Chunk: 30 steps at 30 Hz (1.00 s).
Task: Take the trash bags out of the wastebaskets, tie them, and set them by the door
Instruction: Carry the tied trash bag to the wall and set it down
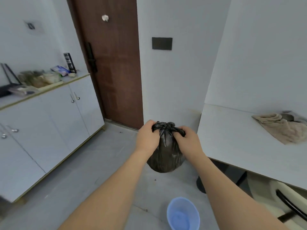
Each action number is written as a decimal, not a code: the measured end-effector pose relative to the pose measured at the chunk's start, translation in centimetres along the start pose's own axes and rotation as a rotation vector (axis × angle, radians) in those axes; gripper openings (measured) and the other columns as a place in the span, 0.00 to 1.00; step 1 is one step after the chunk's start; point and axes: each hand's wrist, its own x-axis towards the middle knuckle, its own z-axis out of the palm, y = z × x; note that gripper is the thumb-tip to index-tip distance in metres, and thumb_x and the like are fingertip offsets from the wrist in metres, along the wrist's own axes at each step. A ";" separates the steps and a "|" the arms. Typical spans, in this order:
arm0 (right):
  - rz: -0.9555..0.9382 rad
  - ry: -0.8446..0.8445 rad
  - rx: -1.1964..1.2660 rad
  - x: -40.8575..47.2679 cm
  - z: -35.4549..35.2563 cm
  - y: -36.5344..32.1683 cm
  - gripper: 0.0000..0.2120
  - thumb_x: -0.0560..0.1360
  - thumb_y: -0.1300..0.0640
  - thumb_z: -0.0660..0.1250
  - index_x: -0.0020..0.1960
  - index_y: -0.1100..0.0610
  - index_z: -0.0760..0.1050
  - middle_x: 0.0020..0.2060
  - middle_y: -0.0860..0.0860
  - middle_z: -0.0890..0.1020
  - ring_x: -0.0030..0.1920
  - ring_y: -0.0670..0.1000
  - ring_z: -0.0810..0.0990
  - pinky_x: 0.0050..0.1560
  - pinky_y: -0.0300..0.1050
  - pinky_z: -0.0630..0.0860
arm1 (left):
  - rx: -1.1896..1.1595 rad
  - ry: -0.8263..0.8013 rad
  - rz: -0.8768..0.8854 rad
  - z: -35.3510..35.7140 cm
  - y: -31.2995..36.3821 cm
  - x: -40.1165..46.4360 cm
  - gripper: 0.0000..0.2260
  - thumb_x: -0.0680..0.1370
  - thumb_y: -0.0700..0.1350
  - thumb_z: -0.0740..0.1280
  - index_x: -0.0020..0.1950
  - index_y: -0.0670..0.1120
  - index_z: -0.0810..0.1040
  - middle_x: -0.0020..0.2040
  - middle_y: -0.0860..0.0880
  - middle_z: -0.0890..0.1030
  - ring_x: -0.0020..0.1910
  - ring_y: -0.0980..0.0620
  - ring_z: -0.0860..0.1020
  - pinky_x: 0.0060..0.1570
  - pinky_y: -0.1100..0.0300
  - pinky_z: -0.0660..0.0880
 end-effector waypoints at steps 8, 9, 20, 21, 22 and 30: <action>-0.019 -0.079 0.020 5.0 8.4 -4.1 0.05 0.75 0.53 0.66 0.41 0.53 0.78 0.37 0.51 0.82 0.41 0.52 0.80 0.42 0.48 0.75 | 0.019 0.089 -0.072 -6.1 -5.4 6.5 0.06 0.79 0.40 0.61 0.47 0.47 0.76 0.44 0.51 0.79 0.44 0.51 0.77 0.42 0.56 0.74; -0.015 -0.074 0.020 5.9 9.1 -4.1 0.06 0.75 0.53 0.66 0.41 0.53 0.78 0.37 0.51 0.81 0.41 0.52 0.80 0.42 0.47 0.75 | 0.005 0.080 -0.077 -6.3 -6.0 7.6 0.06 0.79 0.40 0.61 0.48 0.46 0.77 0.43 0.52 0.79 0.44 0.52 0.77 0.40 0.58 0.72; 0.031 -0.017 0.040 20.8 15.3 -2.7 0.06 0.74 0.53 0.68 0.38 0.52 0.77 0.34 0.48 0.81 0.38 0.48 0.79 0.37 0.43 0.73 | 0.043 -0.061 0.000 -6.0 -10.5 24.0 0.05 0.79 0.41 0.62 0.48 0.47 0.77 0.43 0.53 0.80 0.42 0.56 0.76 0.37 0.65 0.69; 0.037 -0.009 0.047 22.3 15.8 -2.7 0.06 0.74 0.53 0.68 0.38 0.52 0.77 0.34 0.48 0.81 0.38 0.49 0.79 0.37 0.42 0.72 | 0.070 -0.081 0.017 -6.0 -10.8 25.6 0.05 0.79 0.41 0.62 0.48 0.47 0.77 0.43 0.53 0.79 0.42 0.56 0.76 0.37 0.65 0.69; 0.040 0.004 0.054 23.7 16.4 -2.8 0.06 0.74 0.53 0.68 0.38 0.52 0.77 0.34 0.48 0.81 0.38 0.49 0.79 0.37 0.42 0.72 | 0.087 -0.092 0.030 -6.0 -11.0 27.2 0.05 0.79 0.41 0.62 0.47 0.47 0.76 0.43 0.53 0.79 0.42 0.56 0.76 0.36 0.64 0.68; 0.103 0.016 0.031 33.1 21.9 -2.6 0.06 0.74 0.53 0.68 0.39 0.52 0.78 0.35 0.48 0.81 0.41 0.49 0.80 0.42 0.45 0.75 | 0.102 -0.235 0.036 -6.5 -15.6 38.5 0.04 0.79 0.41 0.62 0.46 0.46 0.75 0.42 0.52 0.79 0.40 0.55 0.75 0.35 0.64 0.68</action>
